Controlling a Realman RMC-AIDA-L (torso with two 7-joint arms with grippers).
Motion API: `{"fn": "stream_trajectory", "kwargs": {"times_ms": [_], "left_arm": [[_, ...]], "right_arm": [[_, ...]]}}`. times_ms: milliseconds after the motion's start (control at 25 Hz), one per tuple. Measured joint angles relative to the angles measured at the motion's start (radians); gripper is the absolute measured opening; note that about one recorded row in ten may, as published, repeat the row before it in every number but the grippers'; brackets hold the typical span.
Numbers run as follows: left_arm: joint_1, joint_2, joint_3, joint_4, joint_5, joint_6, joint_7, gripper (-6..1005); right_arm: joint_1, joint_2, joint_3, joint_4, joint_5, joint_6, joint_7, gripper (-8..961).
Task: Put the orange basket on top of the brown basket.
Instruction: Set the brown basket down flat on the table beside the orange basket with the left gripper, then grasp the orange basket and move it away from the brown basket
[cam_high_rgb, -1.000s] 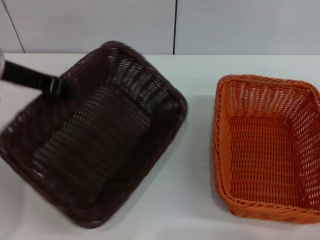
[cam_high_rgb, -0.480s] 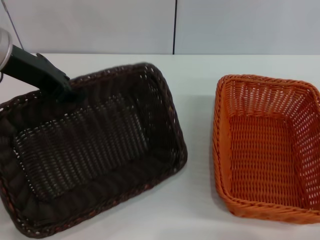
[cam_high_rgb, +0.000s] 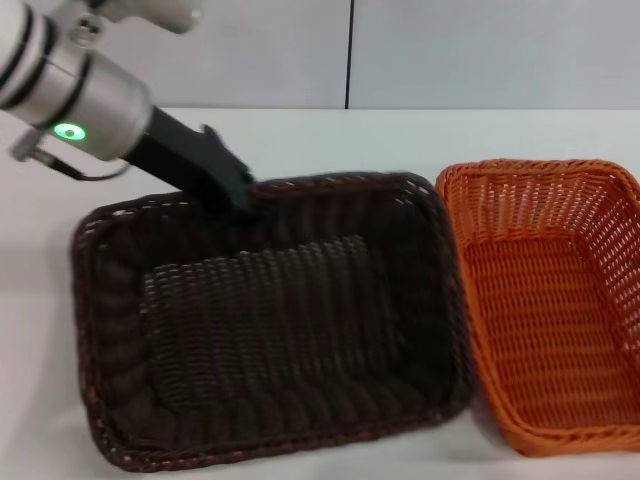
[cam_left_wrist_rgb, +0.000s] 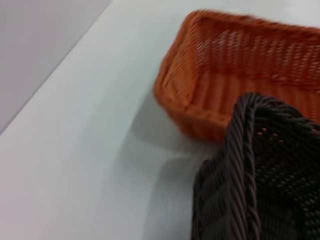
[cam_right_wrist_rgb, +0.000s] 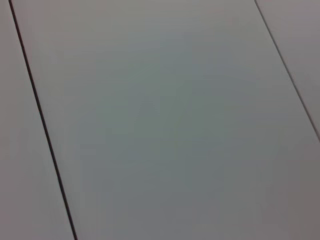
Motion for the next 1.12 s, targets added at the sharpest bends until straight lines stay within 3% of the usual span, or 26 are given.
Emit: {"fn": "stream_trajectory", "kwargs": {"times_ms": [280,520,760,880,1120], "left_arm": [[-0.063,-0.001,0.026,0.201,-0.103,0.111,0.090,228],[-0.077,-0.002,0.043,0.231,-0.105,0.122,0.077,246],[-0.017,-0.004,0.032,0.159,-0.152,0.143,0.044,265],[0.029,-0.004,0.032,0.111,-0.214,0.169,0.051,415],[0.162,-0.003,0.031,0.030,-0.461,0.234,0.135,609]], "right_arm": [[-0.019,0.006,0.000,0.000,0.000,0.000,0.024,542],[-0.024,0.008,0.000,-0.001,0.000,0.000,0.024,542],[-0.024,0.008,-0.012,-0.004,-0.007,0.000,0.024,542],[-0.024,0.008,-0.030,-0.010,-0.012,0.000,0.035,542],[-0.070,-0.002,-0.257,-0.140,-0.129,-0.002,0.309,542]]}}
